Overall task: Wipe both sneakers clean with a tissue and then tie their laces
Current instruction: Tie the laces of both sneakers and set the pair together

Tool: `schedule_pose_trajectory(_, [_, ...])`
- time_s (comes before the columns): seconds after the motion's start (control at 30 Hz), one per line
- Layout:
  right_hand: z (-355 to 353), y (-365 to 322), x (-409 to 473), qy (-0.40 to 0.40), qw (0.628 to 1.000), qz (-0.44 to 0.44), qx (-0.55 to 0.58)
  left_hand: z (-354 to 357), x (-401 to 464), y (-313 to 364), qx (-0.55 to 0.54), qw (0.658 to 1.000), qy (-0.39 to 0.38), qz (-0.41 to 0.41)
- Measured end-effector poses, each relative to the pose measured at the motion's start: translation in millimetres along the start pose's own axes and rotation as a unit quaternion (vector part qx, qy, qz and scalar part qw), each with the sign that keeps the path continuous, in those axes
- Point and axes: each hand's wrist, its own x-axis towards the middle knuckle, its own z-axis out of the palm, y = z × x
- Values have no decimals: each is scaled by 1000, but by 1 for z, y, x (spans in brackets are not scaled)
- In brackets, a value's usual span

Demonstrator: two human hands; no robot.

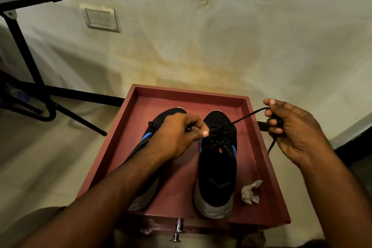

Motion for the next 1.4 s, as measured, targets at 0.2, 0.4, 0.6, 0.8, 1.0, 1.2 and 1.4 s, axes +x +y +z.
schedule_pose_trajectory(0.2, [-41,-7,6,20,897,-57,-439,-36,3,-2,249,968,27,-13])
schedule_pose_trajectory(0.4, [-40,17,3,-41,710,-28,-702,-46,-4,-2,330,943,-25,-41])
schedule_pose_trajectory(0.6, [4,24,-17,-237,805,-42,-543,-25,-5,-10,408,909,-34,70])
schedule_pose_trajectory(0.8, [3,28,-12,-245,818,-49,-519,18,-7,-4,343,925,-102,129])
schedule_pose_trajectory(1.0, [-15,20,-6,-217,821,-68,-524,10,5,-13,341,935,-65,66])
schedule_pose_trajectory(1.2, [-7,20,-13,-249,928,-30,-277,-1,-8,-4,-65,997,-40,10])
schedule_pose_trajectory(1.4, [28,30,-19,-233,971,5,-47,25,-9,15,-431,902,-20,-17])
